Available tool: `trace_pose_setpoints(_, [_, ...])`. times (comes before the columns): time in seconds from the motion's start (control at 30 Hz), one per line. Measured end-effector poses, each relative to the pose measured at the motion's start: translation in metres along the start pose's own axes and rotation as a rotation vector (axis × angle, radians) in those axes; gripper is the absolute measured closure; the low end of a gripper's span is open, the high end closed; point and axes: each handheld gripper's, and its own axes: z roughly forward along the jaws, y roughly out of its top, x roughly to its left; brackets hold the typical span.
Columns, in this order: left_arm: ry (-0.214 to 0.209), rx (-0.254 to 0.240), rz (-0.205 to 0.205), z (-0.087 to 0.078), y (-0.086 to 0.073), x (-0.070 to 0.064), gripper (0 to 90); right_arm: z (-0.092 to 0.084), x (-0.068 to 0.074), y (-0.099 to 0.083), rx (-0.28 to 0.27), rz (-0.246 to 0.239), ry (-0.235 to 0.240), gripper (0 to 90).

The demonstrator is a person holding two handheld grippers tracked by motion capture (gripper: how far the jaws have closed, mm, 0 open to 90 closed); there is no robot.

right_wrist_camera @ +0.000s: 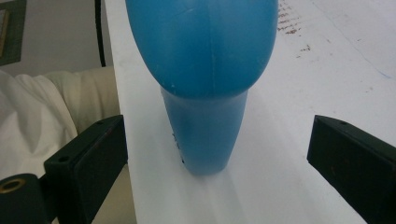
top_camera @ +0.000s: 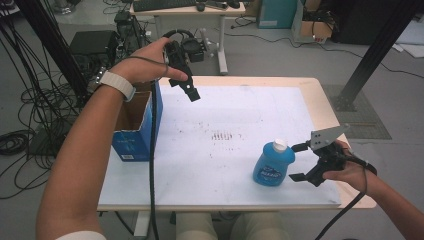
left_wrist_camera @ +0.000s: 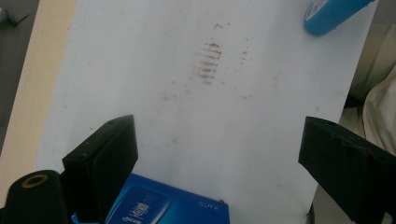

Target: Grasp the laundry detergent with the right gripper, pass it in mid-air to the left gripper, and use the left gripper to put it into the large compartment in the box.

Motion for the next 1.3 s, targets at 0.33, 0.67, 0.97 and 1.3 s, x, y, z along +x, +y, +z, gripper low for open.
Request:
trace_pose_setpoints(0.33, [0.0, -0.003, -0.002, -0.0001, -0.0006, 0.0001, 12.0, 0.0, -0.0001, 0.001, -0.001, -0.004, 0.0, 5.1])
trace_pose_setpoints(0.67, [0.001, -0.005, -0.001, 0.0004, -0.0008, 0.0009, 12.0, 0.0, 0.0002, 0.001, 0.004, 0.007, 0.0, 5.1])
trace_pose_setpoints(0.97, [0.0, -0.003, -0.003, 0.0007, -0.0007, 0.0011, 12.0, 0.0009, -0.0023, 0.0014, -0.014, -0.024, 0.0, 5.1])
trace_pose_setpoints(1.3, [0.0, -0.005, -0.002, 0.001, -0.0009, 0.0014, 12.1, -0.0004, 0.0, 0.0018, 0.001, 0.003, 0.0, 5.1])
